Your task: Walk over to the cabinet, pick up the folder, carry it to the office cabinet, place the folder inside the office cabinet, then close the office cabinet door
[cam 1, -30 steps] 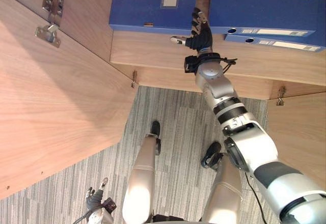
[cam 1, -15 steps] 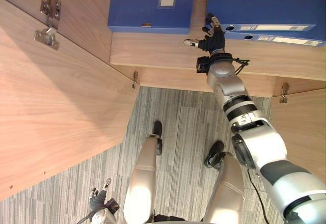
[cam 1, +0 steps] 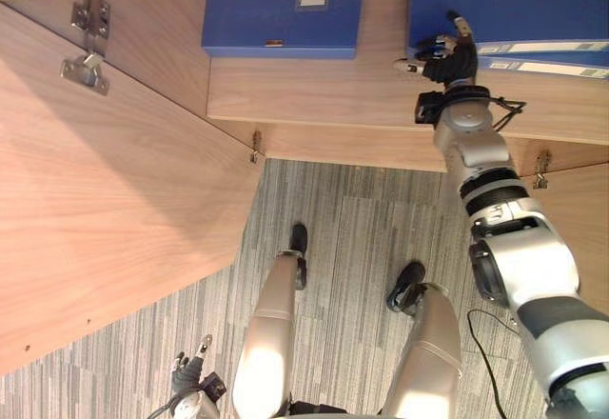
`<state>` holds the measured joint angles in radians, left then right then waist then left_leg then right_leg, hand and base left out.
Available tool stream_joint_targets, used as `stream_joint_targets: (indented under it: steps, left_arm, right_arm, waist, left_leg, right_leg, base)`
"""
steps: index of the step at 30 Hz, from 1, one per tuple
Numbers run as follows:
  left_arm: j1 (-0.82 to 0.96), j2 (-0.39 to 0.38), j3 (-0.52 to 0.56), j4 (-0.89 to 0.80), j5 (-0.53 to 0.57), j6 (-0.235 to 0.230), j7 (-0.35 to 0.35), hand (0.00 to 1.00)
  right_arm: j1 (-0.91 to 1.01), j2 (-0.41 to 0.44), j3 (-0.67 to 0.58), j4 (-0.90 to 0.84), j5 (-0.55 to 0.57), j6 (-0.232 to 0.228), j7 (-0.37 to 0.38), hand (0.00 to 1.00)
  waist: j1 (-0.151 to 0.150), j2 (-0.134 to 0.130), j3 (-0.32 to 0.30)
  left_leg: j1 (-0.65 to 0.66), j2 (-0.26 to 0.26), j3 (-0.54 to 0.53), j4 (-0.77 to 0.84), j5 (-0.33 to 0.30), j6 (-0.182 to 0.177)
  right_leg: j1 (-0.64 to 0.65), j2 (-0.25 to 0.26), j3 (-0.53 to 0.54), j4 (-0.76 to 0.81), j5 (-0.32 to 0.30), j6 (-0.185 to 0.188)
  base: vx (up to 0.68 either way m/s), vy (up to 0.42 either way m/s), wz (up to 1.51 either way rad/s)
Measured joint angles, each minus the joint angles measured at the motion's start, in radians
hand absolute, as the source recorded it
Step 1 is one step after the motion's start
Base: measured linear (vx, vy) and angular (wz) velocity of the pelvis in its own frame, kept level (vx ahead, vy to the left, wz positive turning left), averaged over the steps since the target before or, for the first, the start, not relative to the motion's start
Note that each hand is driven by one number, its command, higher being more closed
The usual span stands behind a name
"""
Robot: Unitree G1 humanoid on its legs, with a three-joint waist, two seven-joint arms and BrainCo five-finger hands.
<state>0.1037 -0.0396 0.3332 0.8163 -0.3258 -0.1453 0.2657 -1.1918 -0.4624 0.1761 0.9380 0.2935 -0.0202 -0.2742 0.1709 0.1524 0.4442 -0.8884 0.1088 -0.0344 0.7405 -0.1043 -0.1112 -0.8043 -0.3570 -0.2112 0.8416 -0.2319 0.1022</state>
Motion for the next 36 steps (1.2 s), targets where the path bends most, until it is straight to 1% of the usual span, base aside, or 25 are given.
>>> stream_joint_targets:
  steps: [4,8,16,18,20,22,24,26,27,29,30,32,33,35,36]
  left_arm:
    - [0.0,0.0,-0.005,0.0,0.0,0.0,-0.002,0.0]
    - [0.0,0.0,-0.007,-0.001,0.0,-0.001,-0.01,0.0]
    - [0.0,0.0,-0.018,-0.001,-0.002,-0.002,-0.011,0.0]
    - [0.0,0.0,-0.022,0.0,-0.002,-0.002,-0.012,0.0]
    - [0.0,0.001,-0.022,0.001,-0.002,-0.002,-0.012,0.0]
    - [0.0,0.006,-0.022,0.0,-0.004,-0.009,-0.011,0.0]
    - [0.0,0.008,-0.022,-0.001,-0.019,-0.017,-0.008,0.0]
    - [0.0,0.008,-0.021,-0.001,-0.023,-0.021,0.002,0.0]
    - [0.0,0.008,-0.021,-0.001,-0.023,-0.022,0.003,0.0]
    - [0.0,0.008,-0.02,0.001,-0.023,-0.022,0.004,0.0]
    - [0.0,0.008,-0.02,0.001,-0.023,-0.022,0.004,0.0]
    - [0.0,0.01,-0.013,0.006,-0.022,-0.022,0.004,0.0]
    - [0.0,0.01,-0.01,0.006,-0.022,-0.022,0.004,0.0]
    - [0.0,0.012,0.009,0.007,-0.022,-0.022,0.004,0.0]
    - [0.0,0.014,0.01,0.008,-0.022,-0.022,0.004,0.0]
  right_arm:
    - [-0.001,-0.05,-0.003,0.006,0.0,0.001,0.0,0.0]
    - [-0.001,-0.065,-0.03,0.009,0.0,0.001,0.0,0.0]
    - [-0.002,-0.065,-0.022,0.004,0.0,0.001,0.005,0.0]
    - [-0.001,-0.062,0.007,-0.019,-0.004,0.002,0.008,0.0]
    - [0.006,-0.053,0.042,-0.059,-0.026,0.012,0.009,0.0]
    - [0.033,-0.024,0.072,-0.155,-0.086,0.02,0.009,0.0]
    - [0.068,-0.016,0.1,-0.252,-0.13,0.02,0.01,0.0]
    - [0.099,0.002,0.102,-0.338,-0.206,0.017,0.009,0.0]
    - [0.106,0.004,0.102,-0.354,-0.235,0.017,0.009,0.0]
    - [0.126,0.016,0.102,-0.365,-0.337,0.015,0.012,0.0]
    - [0.129,0.017,0.102,-0.365,-0.347,0.017,0.014,0.0]
    - [0.156,0.032,0.1,-0.339,-0.427,0.033,0.039,0.0]
    - [0.157,0.035,0.1,-0.334,-0.438,0.035,0.041,0.0]
    - [0.16,0.049,0.099,-0.283,-0.476,0.054,0.061,0.0]
    - [0.16,0.052,0.097,-0.267,-0.475,0.06,0.065,0.0]
  waist:
    - [0.0,0.005,0.001]
    - [-0.001,0.007,0.0]
    - [0.005,0.008,0.0]
    - [0.005,0.008,0.0]
    - [0.001,0.008,0.0]
    - [0.001,0.008,0.0]
    - [-0.001,0.008,0.0]
    - [-0.003,0.008,0.0]
    - [-0.002,0.008,0.0]
    - [0.0,0.008,0.0]
    - [0.0,0.008,0.0]
    - [0.001,0.008,0.0]
    - [0.001,0.008,0.0]
    - [0.001,0.008,0.0]
    - [0.001,0.008,0.0]
  left_leg:
    - [0.0,0.003,0.0,0.0,0.001,0.0]
    - [0.0,0.007,0.001,0.0,0.001,0.0]
    - [0.003,0.02,0.007,-0.003,0.001,0.0]
    - [0.007,0.022,0.009,-0.006,0.001,-0.001]
    - [0.015,0.025,0.011,-0.011,0.001,-0.001]
    - [0.022,0.038,0.016,-0.023,0.003,-0.004]
    - [0.025,0.04,0.018,-0.035,0.008,-0.005]
    - [0.032,0.04,0.019,-0.044,0.012,-0.008]
    - [0.035,0.041,0.02,-0.047,0.012,-0.008]
    - [0.047,0.045,0.019,-0.061,0.015,-0.01]
    - [0.049,0.046,0.019,-0.062,0.015,-0.01]
    - [0.062,0.05,0.021,-0.072,0.016,-0.01]
    - [0.063,0.05,0.021,-0.073,0.016,-0.01]
    - [0.067,0.053,0.025,-0.082,0.017,-0.01]
    - [0.069,0.053,0.025,-0.086,0.019,-0.009]
  right_leg:
    - [0.0,0.004,0.0,-0.003,0.002,-0.003]
    - [0.0,0.007,0.0,-0.005,0.003,-0.004]
    - [0.004,0.023,0.0,-0.025,0.016,-0.007]
    - [0.007,0.025,0.001,-0.03,0.018,-0.008]
    - [0.015,0.029,0.001,-0.037,0.02,-0.009]
    - [0.021,0.044,0.001,-0.058,0.03,-0.012]
    - [0.021,0.047,0.001,-0.065,0.033,-0.013]
    - [0.024,0.049,0.001,-0.07,0.034,-0.014]
    - [0.026,0.05,0.001,-0.072,0.034,-0.014]
    - [0.04,0.06,0.001,-0.093,0.041,-0.013]
    - [0.042,0.061,0.0,-0.096,0.042,-0.013]
    - [0.06,0.069,-0.001,-0.117,0.05,-0.012]
    - [0.061,0.071,-0.001,-0.119,0.051,-0.012]
    - [0.062,0.075,-0.001,-0.131,0.058,-0.012]
    - [0.063,0.075,-0.001,-0.134,0.059,-0.012]
  base:
    - [0.0,0.021,-0.02]
    - [0.0,0.02,-0.02]
    - [0.0,0.027,-0.04]
    - [-0.01,0.034,-0.06]
    - [0.0,0.028,-0.06]
    - [0.0,0.028,-0.14]
    - [0.0,0.013,-0.05]
    - [0.0,0.0,0.0]
    - [0.0,0.0,0.0]
    - [0.01,0.005,-0.02]
    - [0.02,0.046,-0.06]
    - [0.01,0.051,-0.05]
    - [0.01,0.031,-0.08]
    - [0.0,0.027,-0.08]
    - [0.0,0.0,0.0]
